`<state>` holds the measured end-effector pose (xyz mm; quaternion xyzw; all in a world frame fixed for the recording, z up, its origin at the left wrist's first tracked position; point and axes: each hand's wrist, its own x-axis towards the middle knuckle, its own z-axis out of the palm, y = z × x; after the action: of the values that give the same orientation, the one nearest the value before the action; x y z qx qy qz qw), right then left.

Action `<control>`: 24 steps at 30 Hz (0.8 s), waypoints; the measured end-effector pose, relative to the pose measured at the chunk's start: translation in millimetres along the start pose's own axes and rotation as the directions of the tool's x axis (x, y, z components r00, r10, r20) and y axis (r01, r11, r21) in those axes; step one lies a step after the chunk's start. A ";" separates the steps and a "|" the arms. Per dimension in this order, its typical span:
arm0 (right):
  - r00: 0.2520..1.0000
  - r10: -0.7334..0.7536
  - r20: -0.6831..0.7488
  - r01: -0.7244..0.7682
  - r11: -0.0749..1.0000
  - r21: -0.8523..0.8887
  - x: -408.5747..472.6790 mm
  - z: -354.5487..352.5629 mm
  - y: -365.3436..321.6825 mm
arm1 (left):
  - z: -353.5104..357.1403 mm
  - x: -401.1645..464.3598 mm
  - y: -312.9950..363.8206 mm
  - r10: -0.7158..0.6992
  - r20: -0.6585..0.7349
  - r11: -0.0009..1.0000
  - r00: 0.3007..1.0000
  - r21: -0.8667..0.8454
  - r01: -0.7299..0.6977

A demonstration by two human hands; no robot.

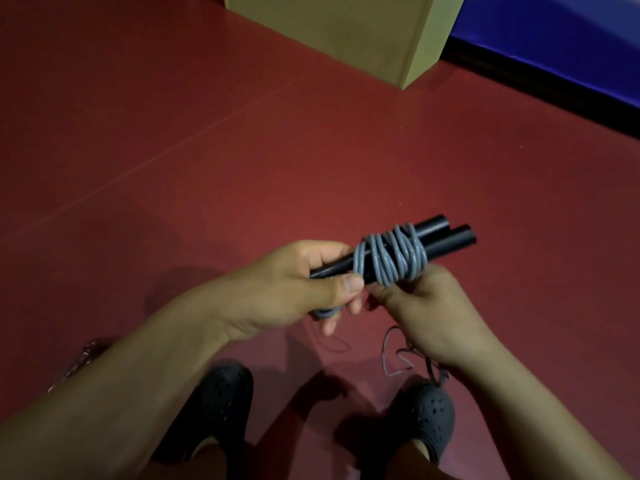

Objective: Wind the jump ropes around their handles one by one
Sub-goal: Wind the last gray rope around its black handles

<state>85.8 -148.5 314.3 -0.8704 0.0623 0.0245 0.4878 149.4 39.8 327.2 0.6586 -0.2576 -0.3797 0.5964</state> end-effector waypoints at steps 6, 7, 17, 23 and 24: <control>0.986 0.039 0.159 -0.038 0.999 -0.009 -4.3 8.4 -5.9 | 1.6 5.9 -8.8 -0.020 -0.290 0.971 0.957 0.224 0.088; 0.981 0.057 0.186 -0.057 0.998 -0.005 -4.9 9.0 -8.1 | 2.1 6.1 -9.5 -0.029 -0.324 0.960 0.946 0.255 0.117; 0.921 0.209 0.330 -0.260 0.958 0.118 -7.5 5.9 -12.7 | -1.0 7.6 -11.7 0.002 -0.574 0.841 0.819 0.444 0.309; 0.921 0.190 0.340 -0.271 0.939 0.210 -6.8 2.7 -12.3 | -8.2 5.8 -13.0 0.018 -0.646 0.760 0.763 0.505 0.409; 0.923 0.178 0.341 -0.265 0.937 0.227 -7.1 2.1 -12.3 | -8.8 6.3 -13.1 0.017 -0.655 0.753 0.755 0.505 0.421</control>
<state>80.4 -139.7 324.3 -0.7680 0.0851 0.2100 0.5991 158.7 42.1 313.1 0.9300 -0.0787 -0.0985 0.3452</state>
